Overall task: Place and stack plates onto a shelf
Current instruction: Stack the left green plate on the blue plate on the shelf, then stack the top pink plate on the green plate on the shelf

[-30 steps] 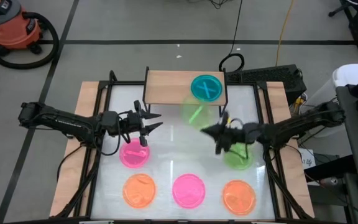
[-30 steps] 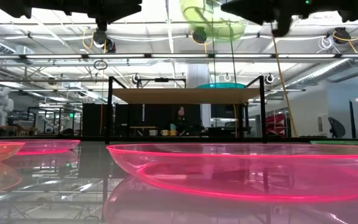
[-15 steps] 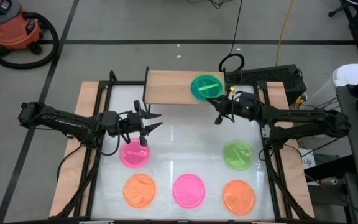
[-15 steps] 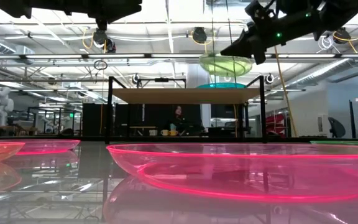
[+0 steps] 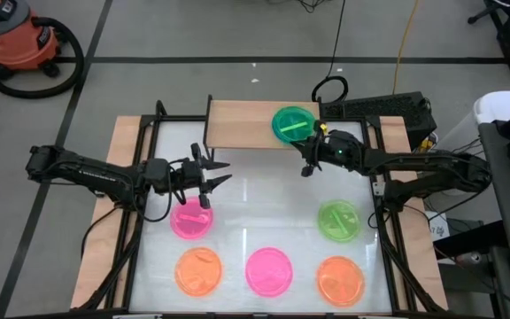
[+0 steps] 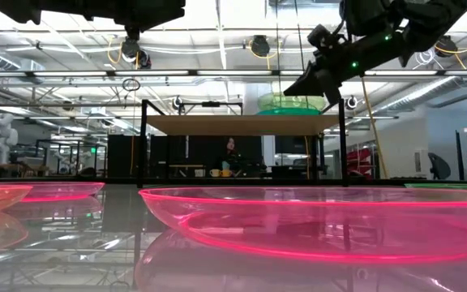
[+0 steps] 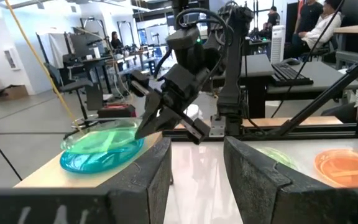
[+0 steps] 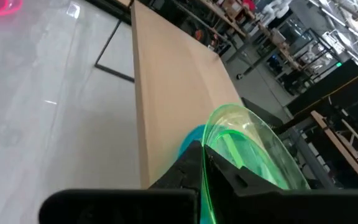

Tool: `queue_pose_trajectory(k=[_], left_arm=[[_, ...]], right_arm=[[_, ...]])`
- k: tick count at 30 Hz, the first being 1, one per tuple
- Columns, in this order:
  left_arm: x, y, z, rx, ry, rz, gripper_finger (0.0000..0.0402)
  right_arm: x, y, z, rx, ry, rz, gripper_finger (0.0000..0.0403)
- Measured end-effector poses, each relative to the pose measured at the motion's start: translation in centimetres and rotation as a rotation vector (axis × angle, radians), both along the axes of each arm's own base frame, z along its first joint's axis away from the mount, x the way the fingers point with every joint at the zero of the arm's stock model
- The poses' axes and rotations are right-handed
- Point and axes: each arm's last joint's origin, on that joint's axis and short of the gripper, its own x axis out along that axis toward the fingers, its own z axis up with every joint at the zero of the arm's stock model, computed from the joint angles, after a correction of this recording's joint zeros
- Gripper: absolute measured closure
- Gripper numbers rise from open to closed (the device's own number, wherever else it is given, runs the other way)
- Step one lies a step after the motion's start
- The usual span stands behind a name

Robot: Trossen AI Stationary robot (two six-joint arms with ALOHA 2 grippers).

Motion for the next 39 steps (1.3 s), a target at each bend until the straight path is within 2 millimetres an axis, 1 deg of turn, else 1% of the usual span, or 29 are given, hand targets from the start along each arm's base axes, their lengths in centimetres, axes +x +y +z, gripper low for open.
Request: queue_pose_trajectory(k=[3,6,11,15,17,22,25,28,30,34,37,39], left_arm=[[0.0,0.0,0.0,-0.002,0.001,0.0,0.0248],[0.0,0.0,0.0,-0.007,0.0,0.0,0.0248],[0.0,0.0,-0.1,-0.006,0.008,0.0,0.0248],[0.0,0.0,-0.3,-0.004,0.033,0.0,0.0248],[0.0,0.0,-0.5,-0.003,0.048,0.0,0.0248],[0.0,-0.5,-1.1,0.003,0.12,-0.021,0.0248],[0.1,-1.0,-0.8,0.006,0.217,-0.043,0.0248],[-0.1,-1.5,-0.4,-0.082,0.378,-0.046,0.0248],[-0.2,-1.9,-0.5,-0.153,0.505,-0.031,0.0248],[-1.1,-2.9,-2.1,-0.257,0.75,-0.012,0.0248],[-1.6,-3.5,-3.9,-0.348,0.883,0.022,0.0248],[-1.5,-3.8,-4.8,-0.389,0.935,0.048,0.0248]], right_arm=[[0.2,-0.2,-0.3,-0.005,0.006,-0.025,0.0386],[0.3,-0.4,-0.5,-0.021,0.013,-0.084,0.0362],[0.1,-0.3,0.1,-0.027,-0.019,-0.102,0.0317],[0.1,0.5,1.3,-0.015,-0.122,-0.078,0.0291],[0.0,1.0,1.8,-0.019,-0.146,-0.057,0.0282],[-0.2,2.8,2.8,-0.016,-0.198,0.01,0.0276],[-0.2,4.0,3.2,-0.013,-0.215,0.064,0.0278],[-0.3,5.4,3.4,0.02,-0.225,0.117,0.0281],[-0.3,6.3,3.3,0.055,-0.221,0.148,0.0281],[-0.3,7.7,2.6,0.137,-0.227,0.195,0.0281],[-0.4,8.5,1.7,0.169,-0.239,0.224,0.0281],[-0.6,8.8,1.2,0.171,-0.245,0.237,0.0281]])
